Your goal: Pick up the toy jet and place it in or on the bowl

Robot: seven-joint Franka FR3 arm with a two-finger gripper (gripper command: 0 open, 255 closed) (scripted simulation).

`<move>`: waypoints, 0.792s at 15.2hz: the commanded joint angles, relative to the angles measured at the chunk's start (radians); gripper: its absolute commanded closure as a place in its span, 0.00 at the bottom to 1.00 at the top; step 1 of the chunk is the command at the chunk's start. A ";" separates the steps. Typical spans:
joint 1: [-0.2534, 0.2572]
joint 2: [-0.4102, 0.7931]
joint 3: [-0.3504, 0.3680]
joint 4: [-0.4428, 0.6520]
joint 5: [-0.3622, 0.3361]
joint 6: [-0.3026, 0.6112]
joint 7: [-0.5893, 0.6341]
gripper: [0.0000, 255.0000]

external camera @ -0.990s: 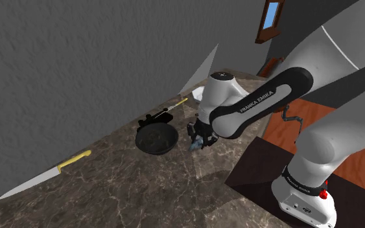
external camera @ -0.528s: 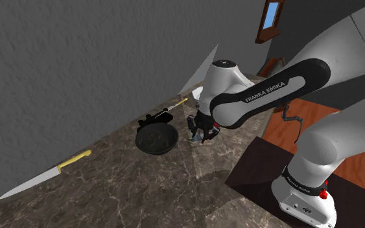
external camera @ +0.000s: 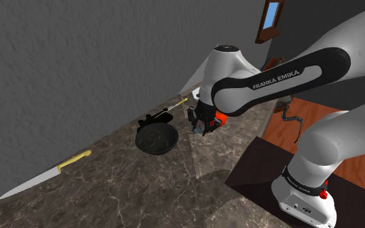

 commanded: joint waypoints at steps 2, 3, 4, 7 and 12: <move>0.003 -0.030 -0.021 0.022 -0.008 -0.053 -0.002 1.00; 0.004 -0.039 -0.027 0.030 -0.011 -0.070 -0.002 1.00; 0.004 -0.045 -0.031 0.035 -0.013 -0.081 -0.002 1.00; -0.062 0.081 0.050 0.139 -0.061 -0.043 0.063 1.00; -0.202 0.299 0.214 0.324 -0.218 -0.003 0.218 1.00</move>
